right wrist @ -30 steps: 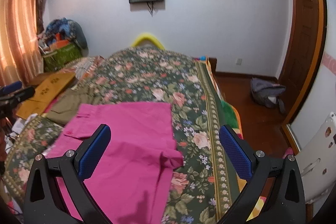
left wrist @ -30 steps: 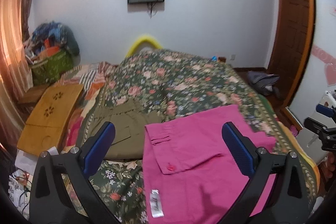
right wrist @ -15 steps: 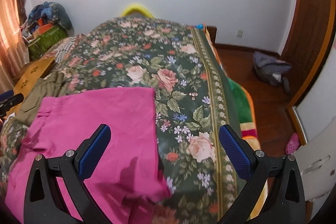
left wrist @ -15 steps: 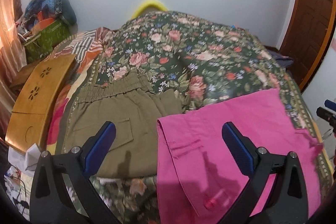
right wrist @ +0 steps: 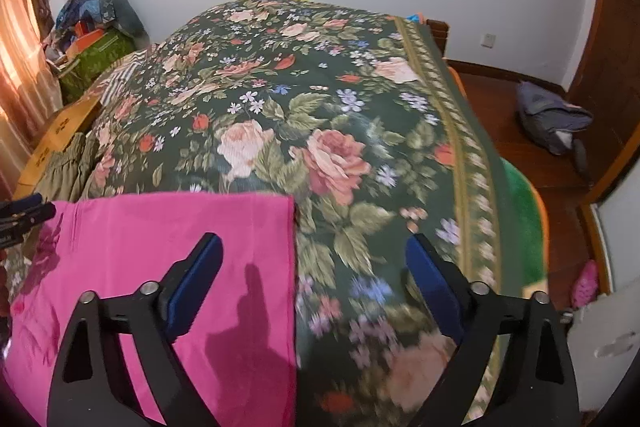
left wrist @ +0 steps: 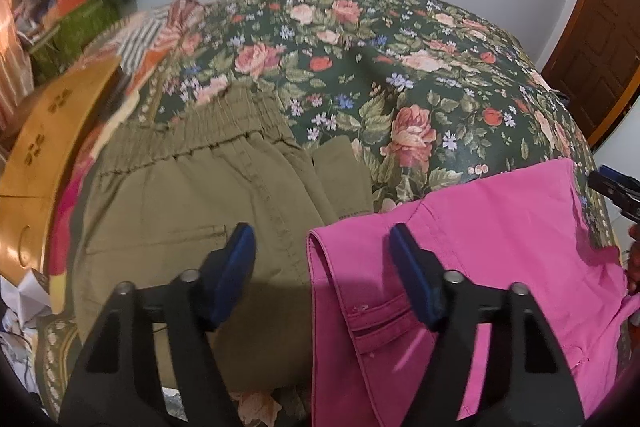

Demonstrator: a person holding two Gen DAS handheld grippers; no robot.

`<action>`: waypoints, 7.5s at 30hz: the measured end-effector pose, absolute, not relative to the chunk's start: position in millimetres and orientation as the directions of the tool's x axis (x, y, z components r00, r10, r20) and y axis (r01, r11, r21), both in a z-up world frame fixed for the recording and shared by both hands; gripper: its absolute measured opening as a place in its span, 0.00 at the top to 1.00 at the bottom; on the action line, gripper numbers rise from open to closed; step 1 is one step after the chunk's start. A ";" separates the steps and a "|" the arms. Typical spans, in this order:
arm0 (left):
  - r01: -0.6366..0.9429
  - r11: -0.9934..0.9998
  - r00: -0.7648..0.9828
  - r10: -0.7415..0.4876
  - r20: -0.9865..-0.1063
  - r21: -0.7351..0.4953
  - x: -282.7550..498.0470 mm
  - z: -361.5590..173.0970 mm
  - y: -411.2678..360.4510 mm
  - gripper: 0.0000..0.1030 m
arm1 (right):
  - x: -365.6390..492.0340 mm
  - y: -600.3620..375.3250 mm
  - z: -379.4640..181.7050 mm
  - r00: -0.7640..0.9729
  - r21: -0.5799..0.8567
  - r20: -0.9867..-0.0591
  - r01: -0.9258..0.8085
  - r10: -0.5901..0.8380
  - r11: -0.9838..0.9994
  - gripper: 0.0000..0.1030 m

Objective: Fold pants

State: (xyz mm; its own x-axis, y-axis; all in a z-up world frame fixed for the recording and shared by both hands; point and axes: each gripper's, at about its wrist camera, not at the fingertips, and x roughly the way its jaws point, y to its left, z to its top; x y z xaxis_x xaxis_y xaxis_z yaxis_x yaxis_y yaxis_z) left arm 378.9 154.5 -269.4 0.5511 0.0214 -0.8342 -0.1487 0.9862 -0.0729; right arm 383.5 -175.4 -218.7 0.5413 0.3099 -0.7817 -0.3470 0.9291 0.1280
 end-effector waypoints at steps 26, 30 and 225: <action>-0.068 0.993 0.603 -0.033 -0.797 -0.092 369.7 -242.6 148.6 0.88 | 401.7 -148.7 -204.9 0.483 0.257 -0.746 -0.427 0.459 0.867 0.95; -0.065 0.994 0.650 -0.024 -0.759 -0.086 367.8 -216.9 150.8 0.89 | 399.2 -144.8 -176.8 0.545 0.217 -0.704 -0.445 0.455 0.869 0.95; -0.053 0.996 0.614 -0.023 -0.789 -0.070 197.9 -209.9 122.9 0.51 | 242.0 -154.9 -175.5 0.541 0.122 -0.728 -0.502 0.421 0.856 0.71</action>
